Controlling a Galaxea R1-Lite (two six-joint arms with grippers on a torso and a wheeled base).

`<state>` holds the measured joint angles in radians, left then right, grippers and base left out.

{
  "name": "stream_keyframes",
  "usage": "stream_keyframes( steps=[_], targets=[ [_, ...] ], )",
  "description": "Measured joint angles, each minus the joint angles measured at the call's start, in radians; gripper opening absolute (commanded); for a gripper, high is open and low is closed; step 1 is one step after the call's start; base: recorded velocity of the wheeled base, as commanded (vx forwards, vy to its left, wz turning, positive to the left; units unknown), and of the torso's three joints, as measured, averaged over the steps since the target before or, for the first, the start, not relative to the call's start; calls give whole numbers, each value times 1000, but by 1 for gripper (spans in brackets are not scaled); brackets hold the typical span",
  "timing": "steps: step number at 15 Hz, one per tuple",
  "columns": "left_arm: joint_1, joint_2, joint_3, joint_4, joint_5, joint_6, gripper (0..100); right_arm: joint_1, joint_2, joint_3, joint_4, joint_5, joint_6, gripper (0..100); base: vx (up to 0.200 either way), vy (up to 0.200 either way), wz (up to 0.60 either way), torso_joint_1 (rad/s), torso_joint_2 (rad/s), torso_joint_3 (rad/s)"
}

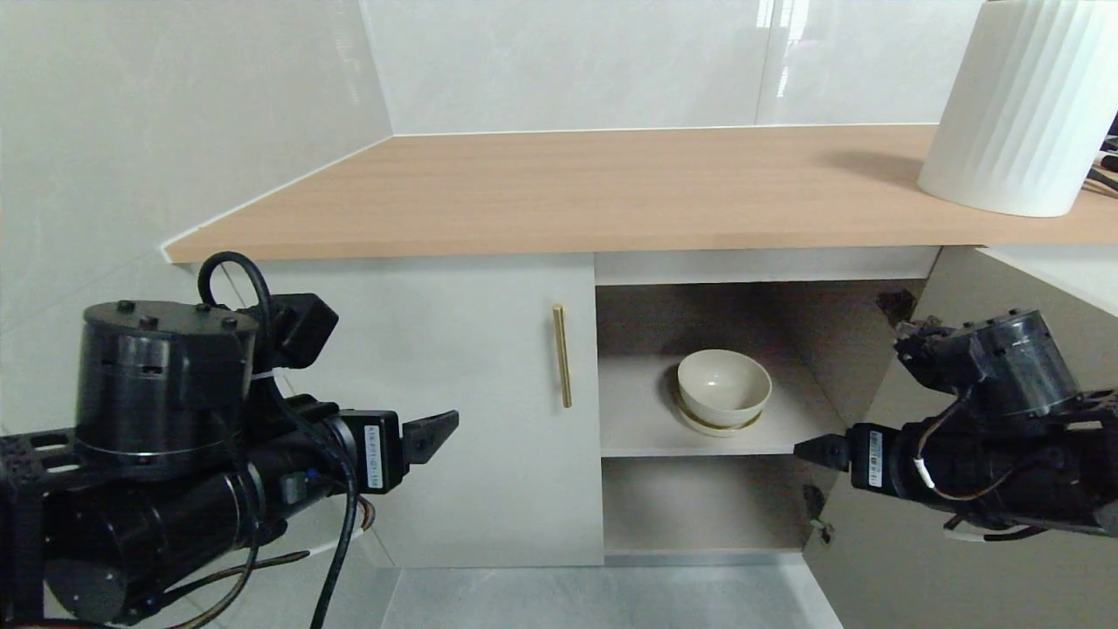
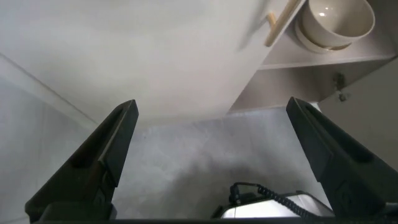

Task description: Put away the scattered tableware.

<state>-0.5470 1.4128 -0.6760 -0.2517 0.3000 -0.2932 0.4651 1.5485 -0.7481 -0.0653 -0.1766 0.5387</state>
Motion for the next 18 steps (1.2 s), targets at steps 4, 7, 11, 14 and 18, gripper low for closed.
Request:
stream_keyframes(
  steps=[4, 7, 11, 14, 18],
  targets=[
    [-11, -29, 39, 1, -1, -5, 100, 48, -56, 19, 57, 1, -3, 100, -200, 0, 0, 4, 0, 0],
    [-16, -48, 54, 3, -1, -5, 100, 89, -74, 23, 75, -3, -5, 100, -200, 0, 0, -2, 5, 4],
    [-19, -58, 63, 2, -2, -5, 100, 111, -120, 19, 138, 1, -27, 100, -200, 0, 0, -2, 0, 2],
    [-19, -60, 65, 3, -3, -5, 100, 119, -137, 18, 153, 1, -30, 100, -200, 0, 0, 6, 2, 1],
    [-20, -60, 67, 2, -3, -6, 100, 122, -144, 21, 153, 0, -44, 100, -150, 0, 0, 2, 2, 2]
  ],
)
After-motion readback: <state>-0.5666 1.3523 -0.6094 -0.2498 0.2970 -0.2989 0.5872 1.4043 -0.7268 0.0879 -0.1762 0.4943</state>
